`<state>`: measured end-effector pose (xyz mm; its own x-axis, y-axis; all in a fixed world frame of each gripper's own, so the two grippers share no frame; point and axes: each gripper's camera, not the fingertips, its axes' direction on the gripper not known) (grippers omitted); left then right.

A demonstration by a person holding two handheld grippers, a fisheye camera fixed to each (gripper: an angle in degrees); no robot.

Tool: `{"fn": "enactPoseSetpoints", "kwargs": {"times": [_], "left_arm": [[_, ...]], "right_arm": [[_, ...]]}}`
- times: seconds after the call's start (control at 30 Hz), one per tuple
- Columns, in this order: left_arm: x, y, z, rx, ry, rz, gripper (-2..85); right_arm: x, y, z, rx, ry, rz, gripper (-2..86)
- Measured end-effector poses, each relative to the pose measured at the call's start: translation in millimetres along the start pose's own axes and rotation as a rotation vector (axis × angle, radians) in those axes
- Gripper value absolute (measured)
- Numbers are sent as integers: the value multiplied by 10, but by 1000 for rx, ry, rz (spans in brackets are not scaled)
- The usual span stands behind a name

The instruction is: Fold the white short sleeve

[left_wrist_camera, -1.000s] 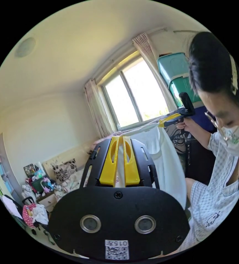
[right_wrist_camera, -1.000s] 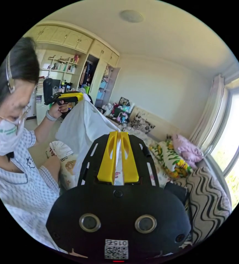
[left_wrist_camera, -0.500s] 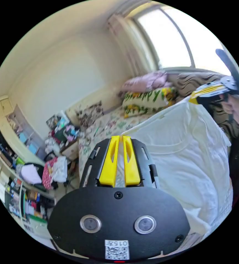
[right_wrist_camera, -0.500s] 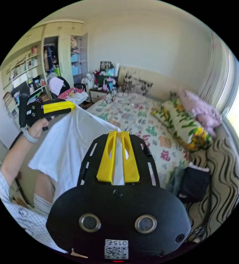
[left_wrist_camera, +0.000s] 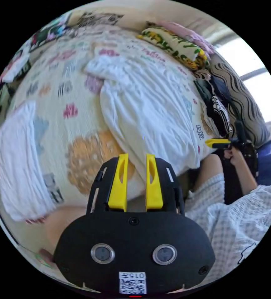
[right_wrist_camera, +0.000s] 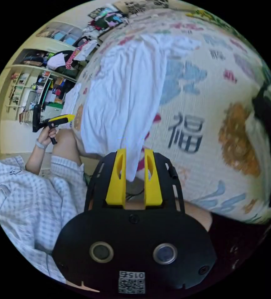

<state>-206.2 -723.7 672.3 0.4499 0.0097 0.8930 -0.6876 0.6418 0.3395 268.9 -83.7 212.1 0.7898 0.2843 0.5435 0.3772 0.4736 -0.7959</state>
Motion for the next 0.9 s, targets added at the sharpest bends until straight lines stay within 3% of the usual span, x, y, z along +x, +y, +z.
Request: {"fn": "enactPoseSetpoints", "kwargs": {"times": [0.2, 0.33, 0.53, 0.63, 0.73, 0.8, 0.83, 0.9], "left_arm": [[-215, 323, 274, -154, 143, -224, 111], [-257, 72, 184, -212, 21, -215, 73], [-531, 10, -111, -211, 203, -222, 1], [-484, -52, -344, -163, 193, -173, 10], [-417, -113, -436, -194, 151, -168, 83], [-363, -170, -435, -213, 139, -180, 76], [-314, -217, -483, -233, 22, -173, 64], [-248, -247, -572, -245, -46, -115, 38]], "right_arm": [[127, 192, 298, -107, -139, 73, 92], [135, -25, 162, -150, -37, 66, 26], [505, 179, -778, 25, -129, 146, 3], [766, 394, -1291, 118, -191, 209, 0], [921, 546, -1642, 168, -207, 240, -1], [956, 585, -1782, 179, -206, 244, 0], [960, 595, -1857, 185, -206, 244, 0], [950, 598, -1959, 187, -201, 236, 1]]}}
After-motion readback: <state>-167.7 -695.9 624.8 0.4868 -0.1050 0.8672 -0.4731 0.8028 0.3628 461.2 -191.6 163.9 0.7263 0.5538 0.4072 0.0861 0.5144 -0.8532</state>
